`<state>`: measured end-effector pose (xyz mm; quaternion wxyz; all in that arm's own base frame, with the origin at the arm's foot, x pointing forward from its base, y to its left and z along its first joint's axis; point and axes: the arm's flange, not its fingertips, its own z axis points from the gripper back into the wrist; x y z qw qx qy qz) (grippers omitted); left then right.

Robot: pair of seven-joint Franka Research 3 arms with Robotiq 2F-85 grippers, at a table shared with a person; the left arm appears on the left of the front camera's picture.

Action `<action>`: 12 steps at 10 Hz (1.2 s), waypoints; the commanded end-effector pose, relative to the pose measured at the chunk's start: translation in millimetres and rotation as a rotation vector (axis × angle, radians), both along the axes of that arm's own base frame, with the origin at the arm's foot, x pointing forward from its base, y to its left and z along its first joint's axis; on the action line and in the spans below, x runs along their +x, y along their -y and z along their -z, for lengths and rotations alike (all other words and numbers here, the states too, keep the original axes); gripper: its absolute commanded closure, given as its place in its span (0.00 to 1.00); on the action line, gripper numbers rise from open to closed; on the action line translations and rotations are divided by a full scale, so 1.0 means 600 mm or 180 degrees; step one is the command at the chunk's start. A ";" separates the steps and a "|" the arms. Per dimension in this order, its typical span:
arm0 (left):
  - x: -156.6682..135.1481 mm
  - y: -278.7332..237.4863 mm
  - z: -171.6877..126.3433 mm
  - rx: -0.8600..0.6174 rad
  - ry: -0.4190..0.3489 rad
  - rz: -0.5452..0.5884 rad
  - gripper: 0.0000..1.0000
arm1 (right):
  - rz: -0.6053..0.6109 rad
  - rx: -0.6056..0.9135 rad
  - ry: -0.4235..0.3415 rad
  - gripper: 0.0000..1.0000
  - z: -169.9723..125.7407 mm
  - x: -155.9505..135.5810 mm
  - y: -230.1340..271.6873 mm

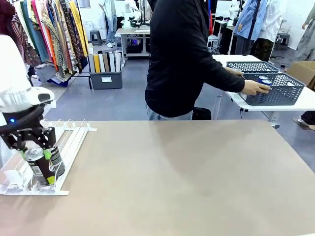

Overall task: Retrieve and store the cans from the dispenser.
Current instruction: Pick up one can from the Automatic Can Dispenser and place it in the middle of the table.

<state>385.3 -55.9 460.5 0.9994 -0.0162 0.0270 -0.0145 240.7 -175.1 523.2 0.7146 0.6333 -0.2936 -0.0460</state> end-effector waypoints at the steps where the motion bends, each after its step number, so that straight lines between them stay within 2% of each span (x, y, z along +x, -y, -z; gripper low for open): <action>1: -0.061 -0.001 -0.113 -0.0055 0.0319 0.0158 1.00 | 0.0011 0.0041 0.0097 0.00 -0.007 0.004 -0.001; 3: -0.123 -0.009 -0.203 -0.0030 0.0866 0.0325 1.00 | 0.0011 0.0041 0.0097 0.00 -0.007 0.004 -0.001; 5: -0.193 -0.022 -0.265 -0.0169 0.1425 0.0209 1.00 | 0.0011 0.0041 0.0097 0.00 -0.007 0.004 -0.001; 6: -0.215 -0.034 -0.281 -0.0254 0.1605 0.0124 1.00 | 0.0011 0.0041 0.0097 0.00 -0.007 0.004 -0.001; 7: -0.178 -0.005 -0.265 -0.0043 0.1129 0.0246 1.00 | 0.0011 0.0041 0.0097 0.00 -0.007 0.004 -0.001; 12: -0.178 -0.005 -0.265 -0.0043 0.1129 0.0246 1.00 | 0.0011 0.0041 0.0097 0.00 -0.007 0.004 -0.001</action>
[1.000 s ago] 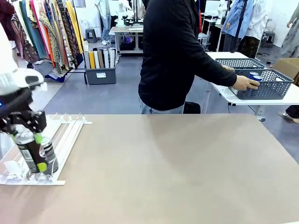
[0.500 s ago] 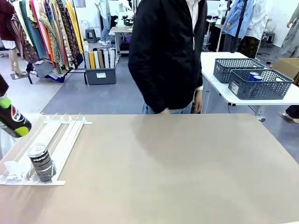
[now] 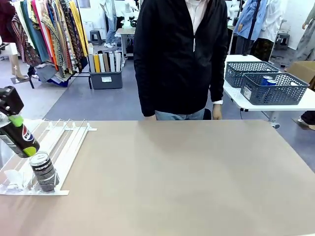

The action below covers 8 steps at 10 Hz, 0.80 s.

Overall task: Retrieve and store the cans from the dispenser.
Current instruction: Pick up one can from the Automatic Can Dispenser and place it in the middle of the table.

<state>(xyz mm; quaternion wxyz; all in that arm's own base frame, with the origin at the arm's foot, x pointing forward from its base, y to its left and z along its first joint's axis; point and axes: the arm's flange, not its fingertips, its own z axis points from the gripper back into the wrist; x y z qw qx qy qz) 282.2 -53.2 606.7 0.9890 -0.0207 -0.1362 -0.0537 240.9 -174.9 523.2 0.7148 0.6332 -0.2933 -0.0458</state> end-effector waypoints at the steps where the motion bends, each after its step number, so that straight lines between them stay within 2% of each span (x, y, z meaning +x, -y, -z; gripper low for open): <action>1: -0.001 0.000 0.001 0.0000 -0.0001 0.0000 1.00 | 0.0013 0.0042 0.0098 0.00 -0.006 0.004 -0.001; 2: 0.034 0.047 -0.013 -0.0187 0.0163 0.0220 1.00 | 0.0013 0.0042 0.0098 0.00 -0.006 0.004 -0.001; 3: 0.080 0.118 -0.027 -0.0142 0.0188 0.0200 1.00 | 0.0013 0.0042 0.0098 0.00 -0.006 0.004 -0.001; 4: 0.127 0.224 -0.034 -0.0028 0.0191 0.0570 1.00 | 0.0013 0.0042 0.0098 0.00 -0.006 0.004 -0.001; 5: 0.176 0.313 -0.022 0.0124 0.0064 0.0949 1.00 | 0.0013 0.0042 0.0098 0.00 -0.006 0.004 -0.001; 6: 0.229 0.392 0.007 0.0213 -0.0099 0.1265 1.00 | 0.0013 0.0042 0.0098 0.00 -0.006 0.004 -0.001; 8: 0.327 0.533 0.116 0.0252 -0.0466 0.1660 1.00 | 0.0013 0.0042 0.0098 0.00 -0.006 0.004 -0.001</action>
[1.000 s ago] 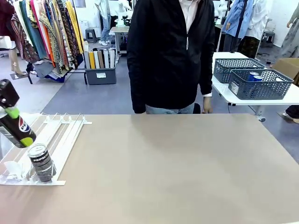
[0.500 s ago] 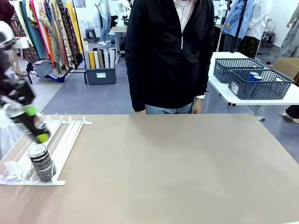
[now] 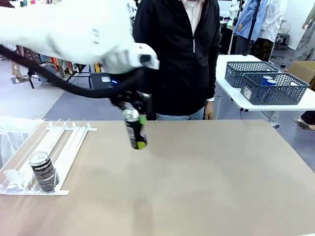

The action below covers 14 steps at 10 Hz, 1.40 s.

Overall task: Retrieve and store the cans from the dispenser.
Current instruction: Pick up one can from the Automatic Can Dispenser and place it in the middle of the table.

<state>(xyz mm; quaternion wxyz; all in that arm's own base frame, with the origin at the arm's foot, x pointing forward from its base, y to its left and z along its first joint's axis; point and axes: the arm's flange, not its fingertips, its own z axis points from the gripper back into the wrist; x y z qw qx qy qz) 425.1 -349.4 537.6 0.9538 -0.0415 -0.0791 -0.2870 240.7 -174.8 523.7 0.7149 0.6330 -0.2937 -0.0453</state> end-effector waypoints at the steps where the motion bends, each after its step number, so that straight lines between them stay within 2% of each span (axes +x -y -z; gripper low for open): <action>1: 0.115 0.097 0.060 0.0260 -0.0201 0.0188 1.00 | 0.0013 0.0044 0.0094 0.00 -0.006 0.004 0.000; 2: 0.131 0.115 0.097 0.0263 -0.0352 0.0300 1.00 | 0.0013 0.0044 0.0094 0.00 -0.006 0.004 0.000; 3: 0.135 0.123 0.131 0.0405 -0.0301 0.0231 1.00 | 0.0013 0.0044 0.0094 0.00 -0.006 0.004 0.000; 4: 0.143 0.125 0.154 0.0358 -0.0410 0.0255 1.00 | 0.0013 0.0044 0.0094 0.00 -0.006 0.004 0.000; 9: 0.134 0.124 0.163 0.0343 -0.0469 0.0285 1.00 | 0.0013 0.0044 0.0094 0.00 -0.006 0.004 0.000; 10: 0.134 0.128 0.164 0.0371 -0.0467 0.0288 0.68 | 0.0013 0.0044 0.0094 0.00 -0.006 0.004 0.000; 11: 0.133 0.127 0.163 0.0385 -0.0451 0.0306 0.11 | 0.0013 0.0044 0.0094 0.00 -0.006 0.004 0.000; 12: 0.131 0.127 0.163 0.0377 -0.0447 0.0315 0.00 | 0.0013 0.0044 0.0094 0.00 -0.006 0.004 0.000; 14: 0.127 0.125 0.156 0.0357 -0.0363 0.0306 0.00 | 0.0013 0.0044 0.0094 0.00 -0.006 0.004 0.000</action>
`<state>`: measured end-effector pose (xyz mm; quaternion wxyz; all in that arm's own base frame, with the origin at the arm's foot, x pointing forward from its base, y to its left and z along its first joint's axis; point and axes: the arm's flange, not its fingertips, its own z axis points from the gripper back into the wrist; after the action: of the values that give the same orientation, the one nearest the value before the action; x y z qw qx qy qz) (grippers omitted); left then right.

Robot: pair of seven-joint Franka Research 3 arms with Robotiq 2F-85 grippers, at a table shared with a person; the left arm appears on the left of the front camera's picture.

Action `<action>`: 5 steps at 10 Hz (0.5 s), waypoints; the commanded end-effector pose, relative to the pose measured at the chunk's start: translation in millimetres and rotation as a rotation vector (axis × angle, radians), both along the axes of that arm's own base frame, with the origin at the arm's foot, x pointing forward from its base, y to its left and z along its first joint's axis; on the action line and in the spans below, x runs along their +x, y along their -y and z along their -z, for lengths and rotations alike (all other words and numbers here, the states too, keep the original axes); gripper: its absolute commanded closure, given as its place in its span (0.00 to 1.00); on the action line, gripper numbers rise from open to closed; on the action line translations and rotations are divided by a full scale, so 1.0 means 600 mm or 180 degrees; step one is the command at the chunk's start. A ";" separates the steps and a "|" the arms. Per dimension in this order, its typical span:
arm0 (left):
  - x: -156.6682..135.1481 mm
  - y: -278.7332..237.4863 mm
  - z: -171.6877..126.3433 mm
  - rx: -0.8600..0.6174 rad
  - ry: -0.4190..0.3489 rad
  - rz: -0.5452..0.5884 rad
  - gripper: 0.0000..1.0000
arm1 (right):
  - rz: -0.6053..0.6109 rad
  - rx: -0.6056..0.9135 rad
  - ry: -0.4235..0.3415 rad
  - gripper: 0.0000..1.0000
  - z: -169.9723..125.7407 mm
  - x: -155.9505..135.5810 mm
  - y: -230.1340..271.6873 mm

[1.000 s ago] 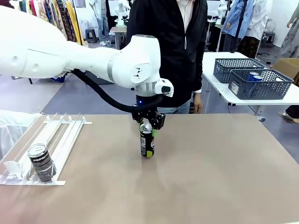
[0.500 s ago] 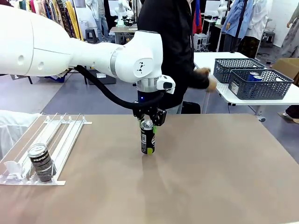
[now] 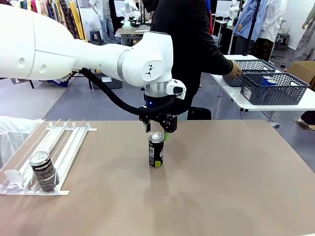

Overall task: Retrieve and store the cans from the dispenser.
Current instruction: Pick up one can from the Automatic Can Dispenser and place it in the middle of the table.

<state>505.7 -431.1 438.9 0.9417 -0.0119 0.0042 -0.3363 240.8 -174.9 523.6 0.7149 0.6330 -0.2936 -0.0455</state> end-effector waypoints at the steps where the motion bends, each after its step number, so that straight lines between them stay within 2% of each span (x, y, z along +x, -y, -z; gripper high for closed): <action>1: -0.014 -0.020 -0.024 -0.0083 0.0110 -0.0031 0.00 | 0.0013 0.0044 0.0096 0.00 -0.006 0.004 -0.001; 2: -0.029 -0.043 -0.062 -0.0213 0.0145 -0.0118 0.00 | 0.0013 0.0044 0.0096 0.00 -0.006 0.004 -0.001; 4: -0.084 -0.115 -0.145 -0.0391 -0.0066 -0.0277 0.00 | 0.0013 0.0044 0.0096 0.00 -0.006 0.004 -0.001; 5: -0.123 -0.166 -0.180 -0.0482 -0.0242 -0.0187 0.00 | 0.0013 0.0044 0.0096 0.00 -0.006 0.004 -0.001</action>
<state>464.9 -376.7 540.8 0.9511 -0.0743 -0.0050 -0.2999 241.0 -174.9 523.4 0.7150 0.6330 -0.2933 -0.0455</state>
